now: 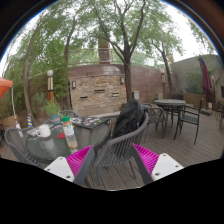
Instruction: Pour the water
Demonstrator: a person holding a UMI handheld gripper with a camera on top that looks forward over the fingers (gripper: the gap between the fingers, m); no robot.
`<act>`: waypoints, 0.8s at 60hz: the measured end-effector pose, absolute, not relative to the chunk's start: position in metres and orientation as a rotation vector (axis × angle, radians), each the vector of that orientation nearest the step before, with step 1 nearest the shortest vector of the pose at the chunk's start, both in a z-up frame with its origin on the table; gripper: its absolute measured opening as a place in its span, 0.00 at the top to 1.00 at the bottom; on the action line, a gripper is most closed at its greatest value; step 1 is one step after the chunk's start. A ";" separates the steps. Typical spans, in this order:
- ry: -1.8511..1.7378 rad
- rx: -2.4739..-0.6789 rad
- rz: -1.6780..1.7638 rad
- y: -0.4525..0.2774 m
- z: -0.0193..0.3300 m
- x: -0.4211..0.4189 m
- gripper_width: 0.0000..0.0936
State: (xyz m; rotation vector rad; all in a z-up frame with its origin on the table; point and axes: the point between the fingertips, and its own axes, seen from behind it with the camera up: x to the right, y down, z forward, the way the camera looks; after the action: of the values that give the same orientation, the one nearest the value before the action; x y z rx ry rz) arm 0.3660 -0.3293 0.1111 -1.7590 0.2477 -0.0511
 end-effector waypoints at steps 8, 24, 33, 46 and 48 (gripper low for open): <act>0.221 -1.740 -0.086 -0.327 0.116 0.368 0.10; 0.147 -1.732 -0.058 -0.291 0.103 0.344 0.10; 0.054 -1.688 0.012 -0.243 0.104 0.291 0.10; -0.034 -1.658 0.119 -0.154 0.096 0.211 0.11; -0.037 -1.657 0.119 -0.143 0.094 0.204 0.10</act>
State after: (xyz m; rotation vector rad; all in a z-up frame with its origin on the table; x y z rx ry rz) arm 0.2035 -0.1427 0.0939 -1.6567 -0.0368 0.1187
